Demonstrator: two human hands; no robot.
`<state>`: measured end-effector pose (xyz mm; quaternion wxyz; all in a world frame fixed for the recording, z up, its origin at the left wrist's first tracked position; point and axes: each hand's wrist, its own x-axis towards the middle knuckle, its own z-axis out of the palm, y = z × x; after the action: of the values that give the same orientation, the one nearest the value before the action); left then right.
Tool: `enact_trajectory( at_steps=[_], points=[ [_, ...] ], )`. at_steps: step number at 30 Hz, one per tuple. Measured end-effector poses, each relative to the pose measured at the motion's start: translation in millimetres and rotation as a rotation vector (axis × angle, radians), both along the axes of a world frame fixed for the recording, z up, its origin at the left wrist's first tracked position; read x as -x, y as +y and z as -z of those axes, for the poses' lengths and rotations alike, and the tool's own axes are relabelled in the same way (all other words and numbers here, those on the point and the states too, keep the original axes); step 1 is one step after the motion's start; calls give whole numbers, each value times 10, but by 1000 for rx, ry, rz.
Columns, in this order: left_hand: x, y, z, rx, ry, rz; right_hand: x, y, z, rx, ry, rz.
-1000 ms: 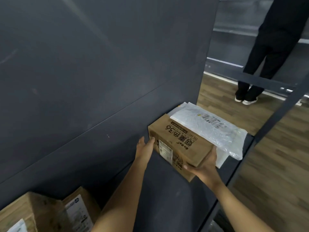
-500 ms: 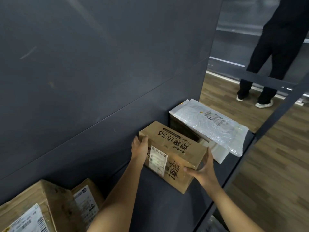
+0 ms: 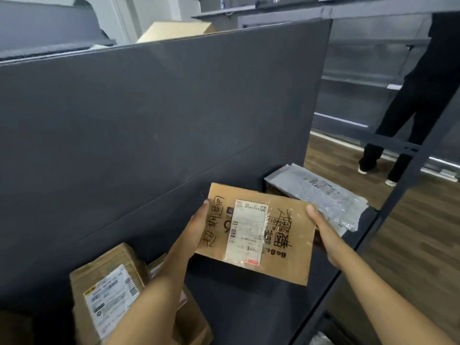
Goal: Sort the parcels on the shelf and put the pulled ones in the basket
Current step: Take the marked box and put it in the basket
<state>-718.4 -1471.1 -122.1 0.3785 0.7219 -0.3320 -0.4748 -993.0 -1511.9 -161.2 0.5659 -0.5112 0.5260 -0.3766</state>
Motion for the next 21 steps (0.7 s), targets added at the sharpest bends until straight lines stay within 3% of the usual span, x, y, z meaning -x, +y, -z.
enact_trajectory(
  at_steps=[6, 10, 13, 16, 18, 21],
  points=[
    [-59, 341, 4, 54, 27, 51, -122, 269, -143, -5, -15, -25],
    [-89, 394, -14, 20, 68, -65, -114, 371, -253, -73, -42, -249],
    [-158, 448, -6, 4, 169, -143, -141, 359, -386, 40, 22, -302],
    [-145, 542, -2, 79, 284, -36, -149, 276, -658, 143, -60, -190],
    [-162, 585, -31, 140, 161, 100, -113, 193, -912, 178, -36, -197],
    [-291, 587, -204, 205, -26, 175, -70, 111, -1318, 261, 183, -393]
  ],
)
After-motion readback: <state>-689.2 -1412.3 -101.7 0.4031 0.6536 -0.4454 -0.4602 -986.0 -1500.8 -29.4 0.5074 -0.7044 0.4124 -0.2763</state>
